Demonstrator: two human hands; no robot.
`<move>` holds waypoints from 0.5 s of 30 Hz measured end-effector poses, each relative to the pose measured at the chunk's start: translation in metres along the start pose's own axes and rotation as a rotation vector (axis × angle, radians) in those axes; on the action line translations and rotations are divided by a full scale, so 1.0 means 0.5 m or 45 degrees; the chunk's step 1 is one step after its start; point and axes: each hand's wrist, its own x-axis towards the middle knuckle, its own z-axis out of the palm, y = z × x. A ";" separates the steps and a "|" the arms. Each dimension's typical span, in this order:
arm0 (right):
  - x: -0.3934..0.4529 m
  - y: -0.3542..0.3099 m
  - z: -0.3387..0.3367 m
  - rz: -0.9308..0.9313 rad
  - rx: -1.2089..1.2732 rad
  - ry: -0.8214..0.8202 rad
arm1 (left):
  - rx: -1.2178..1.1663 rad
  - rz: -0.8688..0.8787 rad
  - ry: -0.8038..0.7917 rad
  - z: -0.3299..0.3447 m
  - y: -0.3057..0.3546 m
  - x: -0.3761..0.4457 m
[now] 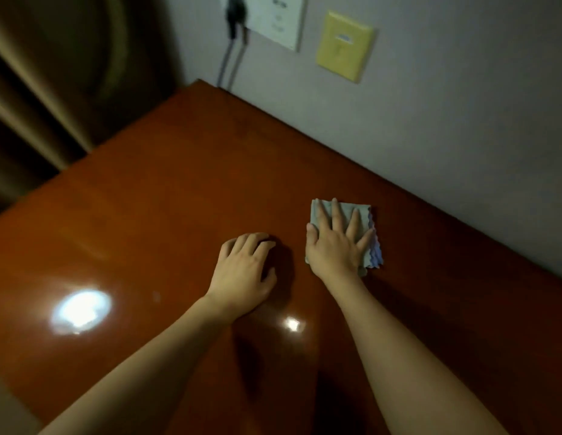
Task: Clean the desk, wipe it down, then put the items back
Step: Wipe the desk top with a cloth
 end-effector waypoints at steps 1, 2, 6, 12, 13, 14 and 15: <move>0.021 -0.053 0.002 -0.035 -0.009 -0.003 | 0.004 -0.033 0.012 -0.017 -0.044 0.004; 0.041 -0.106 0.004 -0.066 -0.017 -0.004 | 0.004 -0.067 0.023 -0.035 -0.086 0.009; 0.118 -0.320 0.012 -0.177 -0.036 -0.010 | -0.008 -0.177 0.047 -0.104 -0.250 0.016; 0.191 -0.570 0.020 -0.321 -0.081 -0.006 | -0.029 -0.307 0.161 -0.174 -0.456 0.011; 0.199 -0.603 0.022 -0.345 -0.087 -0.005 | -0.047 -0.329 0.176 -0.181 -0.479 0.010; 0.206 -0.634 0.025 -0.371 -0.096 -0.004 | -0.064 -0.347 0.194 -0.186 -0.499 0.007; 0.211 -0.662 0.028 -0.394 -0.107 -0.003 | -0.074 -0.358 0.214 -0.191 -0.517 0.004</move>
